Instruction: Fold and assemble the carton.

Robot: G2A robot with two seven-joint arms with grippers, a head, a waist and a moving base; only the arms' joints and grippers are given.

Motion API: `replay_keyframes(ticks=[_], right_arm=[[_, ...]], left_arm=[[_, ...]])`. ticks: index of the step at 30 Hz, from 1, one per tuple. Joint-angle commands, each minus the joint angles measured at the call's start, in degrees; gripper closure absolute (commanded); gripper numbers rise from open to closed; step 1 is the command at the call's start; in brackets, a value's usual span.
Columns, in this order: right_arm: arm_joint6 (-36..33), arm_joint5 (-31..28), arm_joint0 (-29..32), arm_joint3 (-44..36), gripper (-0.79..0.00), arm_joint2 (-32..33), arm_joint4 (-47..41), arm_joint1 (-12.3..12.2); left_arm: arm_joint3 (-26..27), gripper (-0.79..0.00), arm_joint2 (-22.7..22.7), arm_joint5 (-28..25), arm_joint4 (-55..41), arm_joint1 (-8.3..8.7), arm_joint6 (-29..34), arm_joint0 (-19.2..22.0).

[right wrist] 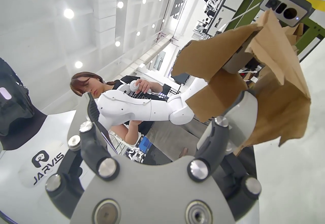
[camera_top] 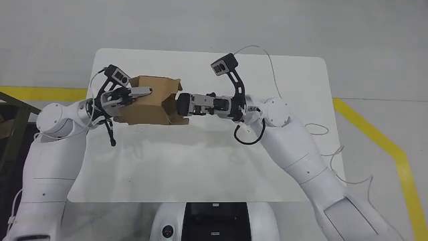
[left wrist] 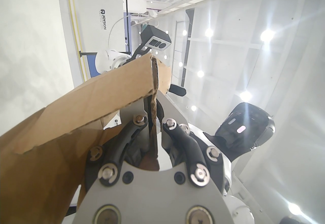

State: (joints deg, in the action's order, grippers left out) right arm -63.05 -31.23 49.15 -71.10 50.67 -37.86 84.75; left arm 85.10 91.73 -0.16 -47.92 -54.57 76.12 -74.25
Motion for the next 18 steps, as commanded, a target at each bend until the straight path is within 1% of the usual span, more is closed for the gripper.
replay_keyframes(ticks=[1,10,18], right_arm=[[0.52,-0.74,-0.41,0.71,-0.785,0.04,-0.19,0.16],[1.85,-2.32,-2.71,4.83,-0.785,0.43,1.35,0.6],[1.42,-3.1,-4.76,7.77,-0.785,-1.32,1.15,1.6]], left_arm=[[0.28,0.0,-0.33,0.38,0.78,0.06,0.38,-0.12],[0.69,0.0,-0.28,1.29,0.65,0.25,1.67,-0.6],[0.81,0.0,-0.41,3.13,0.23,0.51,4.7,-0.67]])
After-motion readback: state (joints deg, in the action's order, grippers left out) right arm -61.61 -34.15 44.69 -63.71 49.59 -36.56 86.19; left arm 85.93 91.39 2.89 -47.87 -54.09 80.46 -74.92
